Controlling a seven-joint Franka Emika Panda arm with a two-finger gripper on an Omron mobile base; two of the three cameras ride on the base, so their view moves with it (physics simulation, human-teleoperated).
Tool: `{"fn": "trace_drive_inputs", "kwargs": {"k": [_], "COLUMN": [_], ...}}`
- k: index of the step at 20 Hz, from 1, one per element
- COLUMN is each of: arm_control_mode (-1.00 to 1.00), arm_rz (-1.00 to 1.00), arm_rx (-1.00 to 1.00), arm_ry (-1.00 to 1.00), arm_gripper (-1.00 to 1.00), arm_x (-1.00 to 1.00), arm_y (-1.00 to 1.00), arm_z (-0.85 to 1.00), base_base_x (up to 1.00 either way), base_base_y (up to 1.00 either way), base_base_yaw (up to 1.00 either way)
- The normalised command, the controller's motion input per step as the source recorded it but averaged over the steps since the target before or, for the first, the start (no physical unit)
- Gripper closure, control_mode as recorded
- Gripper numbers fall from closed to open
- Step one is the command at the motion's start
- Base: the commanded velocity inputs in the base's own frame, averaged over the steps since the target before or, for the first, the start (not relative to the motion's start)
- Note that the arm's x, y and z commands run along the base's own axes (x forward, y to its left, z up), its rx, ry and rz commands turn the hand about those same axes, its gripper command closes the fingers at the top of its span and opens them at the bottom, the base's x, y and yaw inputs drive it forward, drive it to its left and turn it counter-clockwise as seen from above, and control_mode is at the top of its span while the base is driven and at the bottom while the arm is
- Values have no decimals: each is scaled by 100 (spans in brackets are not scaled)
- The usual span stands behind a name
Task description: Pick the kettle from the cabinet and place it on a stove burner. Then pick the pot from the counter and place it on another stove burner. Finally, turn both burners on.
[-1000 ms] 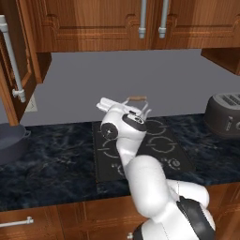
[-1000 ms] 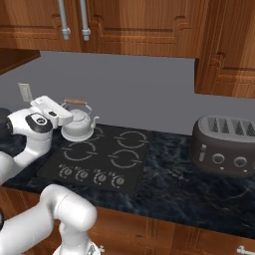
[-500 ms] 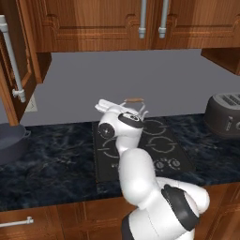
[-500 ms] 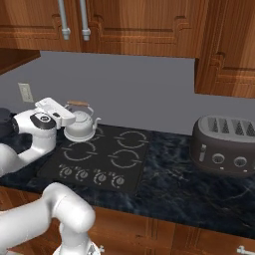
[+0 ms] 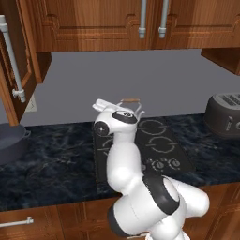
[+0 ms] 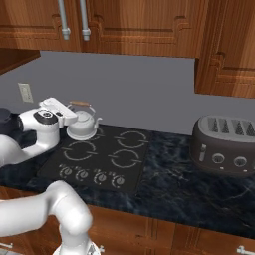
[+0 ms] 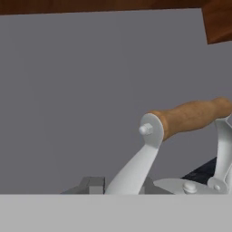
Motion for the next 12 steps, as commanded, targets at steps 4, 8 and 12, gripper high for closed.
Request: {"fn": "trace_drive_inputs", "kwargs": {"k": [4, 8, 12], "arm_control_mode": [-100, -100, -100], "arm_rz": [-2, -2, -2], "arm_rx": [0, 0, 0], "arm_ry": [0, 0, 0], "arm_gripper": [100, 100, 100], "arm_x": [30, 30, 31], "arm_y": [6, 6, 7], "arm_z": [-18, -18, -18], "base_base_x": [0, 0, 0], "base_base_y": [0, 0, 0], "base_base_yaw": [0, 0, 0]}}
